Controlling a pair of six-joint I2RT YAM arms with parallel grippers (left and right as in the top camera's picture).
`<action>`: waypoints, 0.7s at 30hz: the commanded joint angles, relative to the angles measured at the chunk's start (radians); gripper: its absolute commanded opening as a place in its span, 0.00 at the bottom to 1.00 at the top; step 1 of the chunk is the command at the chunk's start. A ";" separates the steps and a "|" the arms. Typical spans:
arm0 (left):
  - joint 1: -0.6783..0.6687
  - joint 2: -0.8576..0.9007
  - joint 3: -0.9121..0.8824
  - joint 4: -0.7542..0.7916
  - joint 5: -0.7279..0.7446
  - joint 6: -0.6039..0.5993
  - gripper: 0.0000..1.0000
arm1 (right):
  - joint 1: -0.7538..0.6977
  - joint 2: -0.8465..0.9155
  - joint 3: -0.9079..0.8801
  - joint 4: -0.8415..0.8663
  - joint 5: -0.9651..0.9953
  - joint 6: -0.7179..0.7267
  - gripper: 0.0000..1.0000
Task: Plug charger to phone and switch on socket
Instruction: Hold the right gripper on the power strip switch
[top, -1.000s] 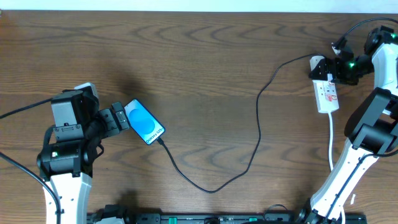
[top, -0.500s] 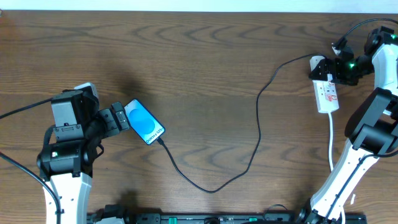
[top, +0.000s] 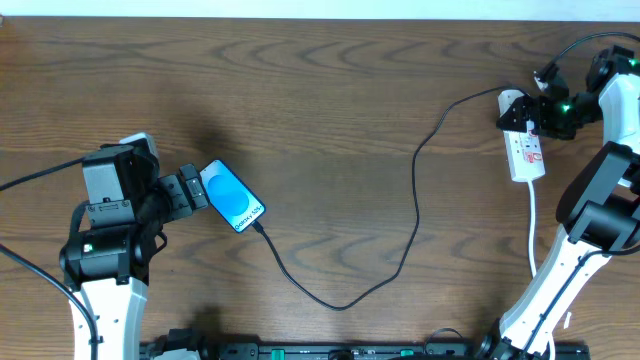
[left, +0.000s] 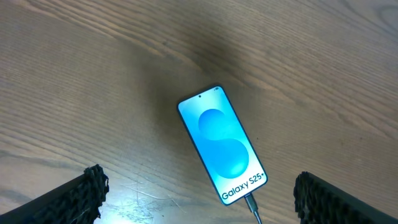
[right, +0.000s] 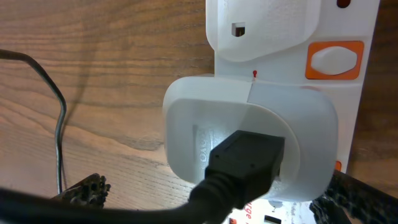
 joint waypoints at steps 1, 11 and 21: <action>-0.004 0.002 0.010 -0.003 -0.013 0.018 0.98 | 0.037 0.037 -0.053 -0.032 -0.121 0.006 0.99; -0.004 0.002 0.010 -0.003 -0.013 0.018 0.98 | 0.034 0.036 -0.052 -0.035 -0.112 0.006 0.99; -0.004 0.002 0.010 -0.003 -0.013 0.018 0.98 | 0.003 0.028 0.010 -0.096 0.071 0.148 0.99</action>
